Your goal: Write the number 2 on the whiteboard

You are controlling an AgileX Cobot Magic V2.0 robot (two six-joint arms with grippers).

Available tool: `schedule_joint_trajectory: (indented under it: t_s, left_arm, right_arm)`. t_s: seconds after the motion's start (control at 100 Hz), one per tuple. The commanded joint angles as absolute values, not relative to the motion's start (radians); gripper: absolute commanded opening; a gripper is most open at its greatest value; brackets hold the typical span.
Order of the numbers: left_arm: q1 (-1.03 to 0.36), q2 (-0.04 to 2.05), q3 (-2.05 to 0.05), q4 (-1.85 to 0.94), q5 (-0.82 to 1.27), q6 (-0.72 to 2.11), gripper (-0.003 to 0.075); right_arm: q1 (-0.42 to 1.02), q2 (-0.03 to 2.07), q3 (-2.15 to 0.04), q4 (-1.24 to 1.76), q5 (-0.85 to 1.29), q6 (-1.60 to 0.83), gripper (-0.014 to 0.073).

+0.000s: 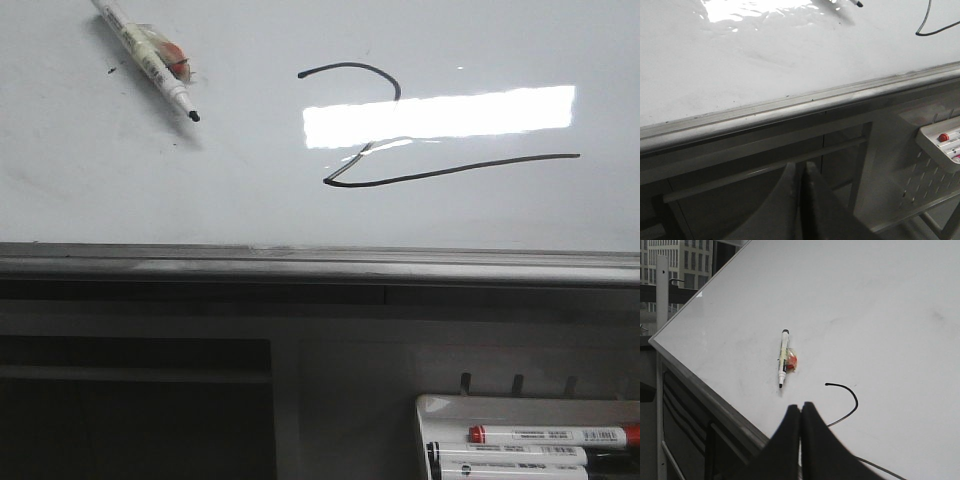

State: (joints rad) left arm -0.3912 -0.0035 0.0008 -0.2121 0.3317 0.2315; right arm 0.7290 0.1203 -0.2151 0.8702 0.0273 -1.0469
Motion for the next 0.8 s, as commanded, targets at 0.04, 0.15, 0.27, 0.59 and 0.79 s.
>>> schedule_joint_trajectory:
  t_s: [0.04, 0.15, 0.27, 0.59, 0.79]
  left_arm:
    - [-0.389, -0.030, 0.011, -0.228, 0.275, 0.224, -0.0020]
    - [-0.389, -0.030, 0.011, -0.228, 0.275, 0.224, -0.0020]
    - [-0.389, -0.030, 0.011, -0.228, 0.275, 0.224, -0.0020]
    - [-0.389, -0.030, 0.011, -0.228, 0.275, 0.224, -0.0020]
    - [-0.389, -0.030, 0.011, -0.228, 0.275, 0.224, -0.0020]
  right_arm:
    - [0.722, 0.130, -0.236, 0.867, -0.028, -1.053, -0.0075]
    - [0.722, 0.130, -0.199, 0.798, -0.103, -1.038, -0.0075]
    - [0.690, 0.130, -0.119, 0.505, -0.180, -0.685, -0.0075]
    - [0.384, 0.123, 0.038, -0.071, -0.023, 0.058, -0.0075]
    - [0.351, 0.074, 0.039, -0.075, 0.104, 0.065, -0.0075]
